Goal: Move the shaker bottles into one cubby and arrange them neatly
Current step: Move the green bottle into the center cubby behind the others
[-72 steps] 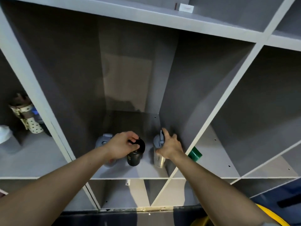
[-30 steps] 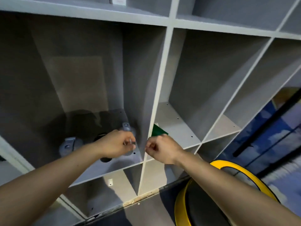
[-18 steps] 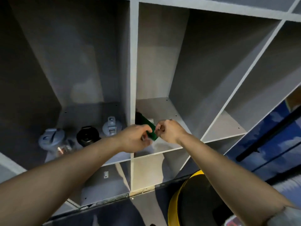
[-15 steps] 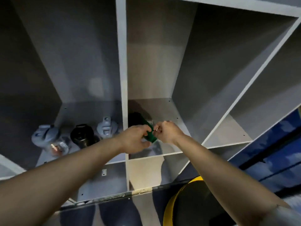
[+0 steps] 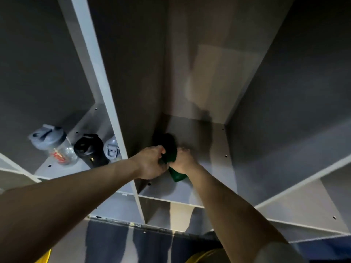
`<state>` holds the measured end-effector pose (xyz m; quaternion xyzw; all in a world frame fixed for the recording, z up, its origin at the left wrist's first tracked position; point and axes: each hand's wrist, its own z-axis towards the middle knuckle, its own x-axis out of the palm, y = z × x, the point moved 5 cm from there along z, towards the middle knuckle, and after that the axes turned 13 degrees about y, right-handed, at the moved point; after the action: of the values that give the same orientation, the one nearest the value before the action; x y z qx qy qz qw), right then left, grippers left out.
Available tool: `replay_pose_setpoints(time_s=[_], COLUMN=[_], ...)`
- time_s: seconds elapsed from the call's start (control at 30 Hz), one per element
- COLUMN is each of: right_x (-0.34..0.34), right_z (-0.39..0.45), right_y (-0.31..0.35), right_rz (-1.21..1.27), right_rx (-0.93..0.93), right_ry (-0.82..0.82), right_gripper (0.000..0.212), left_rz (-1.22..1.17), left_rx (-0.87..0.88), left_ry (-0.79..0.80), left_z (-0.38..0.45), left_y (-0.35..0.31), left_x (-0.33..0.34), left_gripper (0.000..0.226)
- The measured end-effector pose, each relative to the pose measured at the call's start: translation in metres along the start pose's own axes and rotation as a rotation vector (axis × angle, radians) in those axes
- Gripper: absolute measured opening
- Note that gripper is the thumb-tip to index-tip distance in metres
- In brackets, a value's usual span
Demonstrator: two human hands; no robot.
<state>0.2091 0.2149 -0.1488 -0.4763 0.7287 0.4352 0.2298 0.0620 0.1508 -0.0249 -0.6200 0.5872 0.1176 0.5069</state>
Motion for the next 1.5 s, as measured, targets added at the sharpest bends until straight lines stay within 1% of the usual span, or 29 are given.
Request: replay_pose_setpoints(time_s=[0.13, 0.27, 0.33, 0.4, 0.43, 0.53, 0.6, 0.67, 0.73, 0.87, 0.93, 0.97, 1.03, 1.1, 1.17, 1.2, 1.27, 1.4, 1.5], right_x=[0.025, 0.034, 0.032, 0.032, 0.033, 0.031, 0.024, 0.01, -0.009, -0.036, -0.039, -0.039, -0.036, -0.033, -0.028, -0.024, -0.017, -0.005, 0.002], right_z=[0.031, 0.043, 0.042, 0.04, 0.037, 0.015, -0.006, -0.04, -0.077, -0.148, -0.181, -0.196, -0.225, -0.252, -0.278, -0.29, -0.311, -0.334, -0.337], right_y=[-0.012, -0.015, -0.015, -0.023, -0.027, -0.043, -0.05, -0.049, -0.041, -0.021, -0.01, -0.002, 0.015, 0.035, 0.059, 0.073, 0.106, 0.189, 0.249], right_rz=[-0.02, -0.022, 0.025, 0.146, 0.227, 0.466, 0.638, 0.76, 0.797, 0.817, 0.8, 0.795, 0.776, 0.77, 0.757, 0.762, 0.798, 0.802, 0.805], right_rx=[0.075, 0.134, 0.171, 0.185, 0.177, 0.102, -0.002, -0.094, -0.186, -0.367, -0.396, -0.403, -0.414, -0.421, -0.434, -0.439, -0.46, -0.501, -0.541], right_ry=[0.038, -0.017, -0.021, 0.035, 0.066, 0.083, 0.044, 0.009, -0.039, -0.119, -0.156, -0.177, -0.231, -0.288, -0.335, -0.354, -0.382, -0.419, -0.408], right_gripper=[0.089, 0.1, 0.094, 0.087, 0.087, 0.092, 0.091, 0.089, 0.086, 0.093, 0.096, 0.096, 0.094, 0.09, 0.08, 0.075, 0.072, 0.074, 0.075], left_rz=[-0.052, -0.075, -0.093, -0.136, -0.152, -0.195, -0.211, -0.231, -0.28, -0.551, -0.637, -0.664, -0.695, -0.683, -0.625, -0.579, -0.508, -0.447, -0.444], left_rx=[-0.048, -0.077, -0.086, -0.095, -0.095, -0.057, -0.042, -0.032, 0.004, 0.178, 0.288, 0.343, 0.434, 0.508, 0.586, 0.63, 0.688, 0.72, 0.733], left_ry=[0.011, 0.044, 0.055, 0.056, 0.052, 0.036, 0.025, 0.024, 0.018, -0.072, -0.089, -0.095, -0.126, -0.169, -0.186, -0.18, -0.167, -0.202, -0.231], left_z=[0.008, 0.004, 0.001, 0.002, 0.003, 0.003, 0.003, 0.002, 0.0, -0.016, -0.031, -0.041, -0.063, -0.091, -0.12, -0.136, -0.167, -0.224, -0.258], left_y=[0.006, 0.011, 0.014, 0.015, 0.013, 0.001, -0.006, -0.011, -0.018, -0.043, -0.055, -0.06, -0.064, -0.062, -0.054, -0.048, -0.03, 0.022, 0.065], left_x=[0.005, 0.008, 0.007, 0.006, 0.005, 0.003, 0.003, 0.006, 0.009, -0.005, -0.014, -0.017, -0.023, -0.031, -0.041, -0.046, -0.056, -0.081, -0.107], left_gripper=[0.052, 0.053, 0.054, 0.055, 0.055, 0.057, 0.059, 0.065, 0.072, 0.081, 0.09, 0.09, 0.084, 0.078, 0.081, 0.084, 0.086, 0.081, 0.087])
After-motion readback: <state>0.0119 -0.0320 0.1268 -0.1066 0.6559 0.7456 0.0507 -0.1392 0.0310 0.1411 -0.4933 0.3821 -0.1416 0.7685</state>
